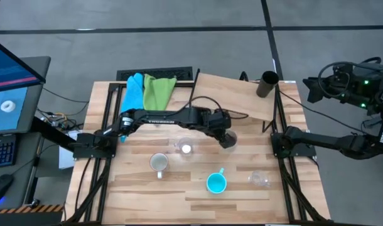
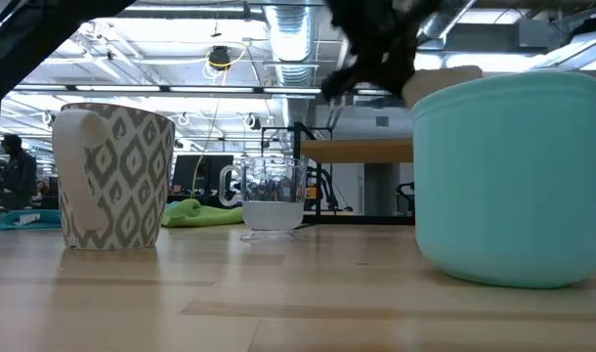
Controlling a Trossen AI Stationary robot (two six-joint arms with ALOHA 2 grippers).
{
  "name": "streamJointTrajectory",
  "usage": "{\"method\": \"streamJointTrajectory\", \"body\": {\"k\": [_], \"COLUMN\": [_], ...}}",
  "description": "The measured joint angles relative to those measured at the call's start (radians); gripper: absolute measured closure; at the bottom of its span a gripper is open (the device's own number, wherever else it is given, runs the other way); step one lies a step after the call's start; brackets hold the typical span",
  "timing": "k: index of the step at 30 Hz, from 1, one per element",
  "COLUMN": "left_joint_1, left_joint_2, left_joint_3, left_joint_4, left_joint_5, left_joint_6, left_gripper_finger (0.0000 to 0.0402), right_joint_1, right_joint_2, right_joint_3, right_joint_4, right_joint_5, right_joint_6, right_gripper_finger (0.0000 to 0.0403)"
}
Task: Stack small to large cups/mugs on shelf
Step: Put the white cup on the shelf
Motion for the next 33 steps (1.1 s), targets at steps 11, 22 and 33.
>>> {"method": "streamJointTrajectory", "body": {"k": [11, 22, 33], "left_joint_1": [-0.129, -0.263, -0.273], "left_joint_2": [-0.178, -0.192, -0.191], "left_joint_3": [0.03, 0.03, 0.024], "left_joint_4": [0.059, -0.098, -0.111], "left_joint_5": [-0.443, -1.158, -1.301], "left_joint_6": [0.171, 0.312, 0.404], "left_gripper_finger": [0.0401, 0.0401, 0.0401], "right_joint_1": [0.0, 0.0, 0.0], "right_joint_2": [0.0, 0.0, 0.0], "right_joint_3": [0.0, 0.0, 0.0], "right_joint_4": [0.0, 0.0, 0.001], "right_joint_5": [0.0, -0.001, -0.001], "right_joint_6": [-0.008, 0.025, 0.053], "right_gripper_finger": [0.0244, 0.0244, 0.0244]}}
